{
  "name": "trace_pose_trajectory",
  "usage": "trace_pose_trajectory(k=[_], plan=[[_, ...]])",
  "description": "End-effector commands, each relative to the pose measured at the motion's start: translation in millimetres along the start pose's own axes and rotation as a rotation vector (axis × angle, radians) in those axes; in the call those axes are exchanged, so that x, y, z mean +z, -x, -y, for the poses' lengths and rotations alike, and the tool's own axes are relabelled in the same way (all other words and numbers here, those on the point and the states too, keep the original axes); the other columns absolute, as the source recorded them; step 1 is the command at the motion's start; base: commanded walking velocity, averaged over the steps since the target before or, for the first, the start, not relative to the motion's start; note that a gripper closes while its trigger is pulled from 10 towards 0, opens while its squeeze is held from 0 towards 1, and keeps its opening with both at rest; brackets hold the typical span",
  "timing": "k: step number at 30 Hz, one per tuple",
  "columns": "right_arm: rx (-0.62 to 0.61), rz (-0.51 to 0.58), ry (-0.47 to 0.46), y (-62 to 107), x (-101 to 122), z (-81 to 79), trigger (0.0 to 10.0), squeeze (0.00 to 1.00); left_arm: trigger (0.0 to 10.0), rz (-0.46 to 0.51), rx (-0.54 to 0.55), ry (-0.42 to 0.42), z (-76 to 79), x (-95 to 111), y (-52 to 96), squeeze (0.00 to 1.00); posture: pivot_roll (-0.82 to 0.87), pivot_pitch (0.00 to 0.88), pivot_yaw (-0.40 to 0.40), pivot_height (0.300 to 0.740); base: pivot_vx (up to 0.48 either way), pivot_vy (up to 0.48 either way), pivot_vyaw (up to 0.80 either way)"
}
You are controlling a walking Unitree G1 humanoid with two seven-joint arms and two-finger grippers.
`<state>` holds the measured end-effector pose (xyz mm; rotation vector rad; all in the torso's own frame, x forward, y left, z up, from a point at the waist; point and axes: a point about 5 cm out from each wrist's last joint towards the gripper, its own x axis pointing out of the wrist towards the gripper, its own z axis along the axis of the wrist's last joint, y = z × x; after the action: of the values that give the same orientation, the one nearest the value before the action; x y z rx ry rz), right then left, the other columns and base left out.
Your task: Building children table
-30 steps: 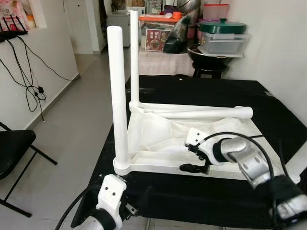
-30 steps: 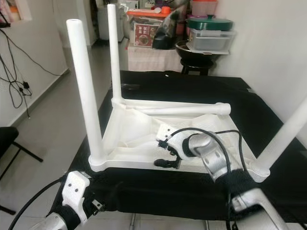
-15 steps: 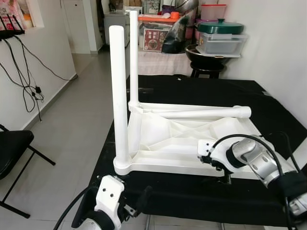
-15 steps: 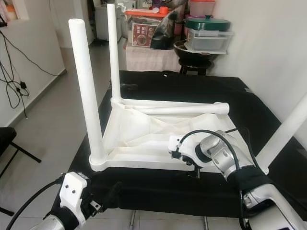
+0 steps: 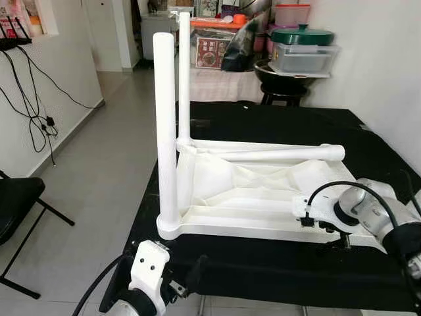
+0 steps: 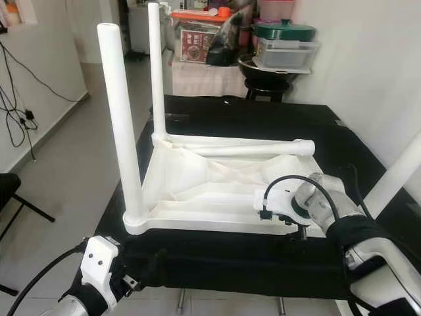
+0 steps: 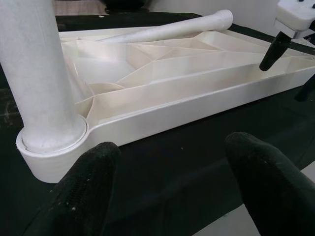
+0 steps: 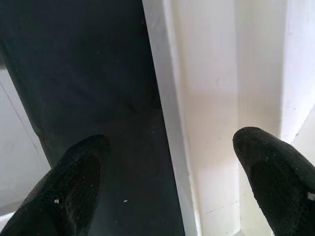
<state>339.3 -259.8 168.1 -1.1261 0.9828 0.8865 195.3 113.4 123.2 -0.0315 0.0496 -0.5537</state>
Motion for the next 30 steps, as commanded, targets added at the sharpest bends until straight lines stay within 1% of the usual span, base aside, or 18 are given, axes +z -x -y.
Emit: trace_pose_trajectory(k=[1, 3, 4, 5, 6, 7, 8, 10, 11, 12, 13, 20, 23, 24, 26, 28, 29, 30], plan=[[-0.009, -0.019, 0.008, 3.0, -1, 2.7, 8.0, 0.00, 10.0, 0.000, 0.001, 0.005, -0.1, 1, 0.6, 0.00, 0.00, 0.015, -0.080, 0.740, 0.000, 0.000, 0.00], [-0.005, -0.030, 0.009, 1.0, -2, 1.8, 8.0, 0.00, 10.0, 0.000, 0.001, 0.005, -0.1, 2, 0.3, 0.00, -0.01, 0.015, -0.080, 0.740, 0.000, 0.000, 0.00], [-0.004, -0.041, 0.007, -1.9, -2, 0.8, 5.3, 0.00, 10.0, 0.000, 0.002, 0.004, -0.2, 2, 0.0, 0.00, -0.01, 0.016, -0.079, 0.740, 0.000, 0.000, 0.00], [-0.011, -0.054, 0.005, -5.9, -3, 0.5, 4.0, 0.00, 10.0, 0.001, 0.003, 0.003, -0.2, 2, -0.4, 0.00, -0.01, 0.016, -0.079, 0.740, 0.000, 0.000, 0.00], [-0.020, -0.060, 0.009, -9.7, -2, 0.2, 3.9, 0.00, 10.0, 0.002, 0.005, 0.002, -0.3, 3, -0.7, 0.00, -0.01, 0.017, -0.080, 0.740, 0.000, 0.000, 0.00], [-0.020, -0.060, 0.009, -9.7, -2, 0.2, 3.9, 0.00, 10.0, 0.002, 0.005, 0.002, -0.3, 3, -0.7, 0.00, -0.01, 0.017, -0.080, 0.740, 0.000, 0.000, 0.00], [-0.028, -0.059, 0.011, -12.7, 0, -0.2, 3.6, 0.00, 10.0, 0.003, 0.007, 0.001, -0.4, 3, -0.9, 0.00, -0.01, 0.017, -0.079, 0.740, 0.000, 0.000, 0.00], [-0.028, -0.059, 0.011, -12.7, 0, -0.2, 3.6, 0.00, 10.0, 0.003, 0.007, 0.001, -0.4, 3, -0.9, 0.00, -0.01, 0.017, -0.079, 0.740, 0.000, 0.000, 0.00], [-0.034, -0.053, 0.020, -14.5, 2, -0.5, 1.2, 0.00, 10.0, 0.005, 0.008, 0.000, -0.6, 3, -1.2, 0.00, -0.02, 0.020, -0.080, 0.740, 0.000, 0.000, 0.00], [-0.034, -0.053, 0.020, -14.5, 2, -0.5, 1.2, 0.00, 10.0, 0.005, 0.008, 0.000, -0.6, 3, -1.2, 0.00, -0.02, 0.020, -0.080, 0.740, 0.000, 0.000, 0.00], [-0.033, -0.045, 0.029, -15.8, 5, -1.0, 0.0, 0.00, 10.0, 0.007, 0.009, 0.001, -0.7, 4, -1.5, 0.00, -0.02, 0.020, -0.080, 0.740, 0.000, 0.000, 0.00], [-0.020, -0.035, 0.050, -18.7, 9, -3.8, 0.0, 0.00, 10.0, 0.014, 0.011, 0.003, -0.9, 5, -2.5, 0.00, -0.03, 0.021, -0.082, 0.740, 0.000, 0.000, 0.00], [0.009, -0.031, 0.068, -21.6, 11, -8.9, 0.0, 0.00, 10.0, 0.019, 0.013, 0.006, -1.0, 6, -3.4, 0.00, -0.03, 0.020, -0.084, 0.740, 0.000, 0.000, 0.00], [0.042, -0.019, 0.077, -23.8, 14, -14.2, 0.0, 0.00, 10.0, 0.023, 0.015, 0.007, -1.0, 6, -4.0, 0.00, -0.03, 0.020, -0.086, 0.740, 0.000, 0.000, 0.00], [0.042, -0.019, 0.077, -23.8, 14, -14.2, 0.0, 0.00, 10.0, 0.023, 0.015, 0.007, -1.0, 6, -4.0, 0.00, -0.03, 0.020, -0.086, 0.740, 0.000, 0.000, 0.00], [0.078, 0.022, 0.065, -25.5, 19, -19.5, 0.0, 0.00, 10.0, 0.025, 0.016, 0.007, -1.0, 7, -4.3, 0.00, -0.03, 0.022, -0.089, 0.740, 0.000, 0.000, 0.00], [0.078, 0.022, 0.065, -25.5, 19, -19.5, 0.0, 0.00, 10.0, 0.025, 0.016, 0.007, -1.0, 7, -4.3, 0.00, -0.03, 0.022, -0.089, 0.740, 0.000, 0.000, 0.00], [0.100, 0.072, 0.034, -25.7, 27, -22.4, 0.0, 0.00, 10.0, 0.027, 0.016, 0.008, -1.0, 7, -4.3, 0.00, -0.03, 0.022, -0.090, 0.740, 0.000, 0.000, 0.00]])
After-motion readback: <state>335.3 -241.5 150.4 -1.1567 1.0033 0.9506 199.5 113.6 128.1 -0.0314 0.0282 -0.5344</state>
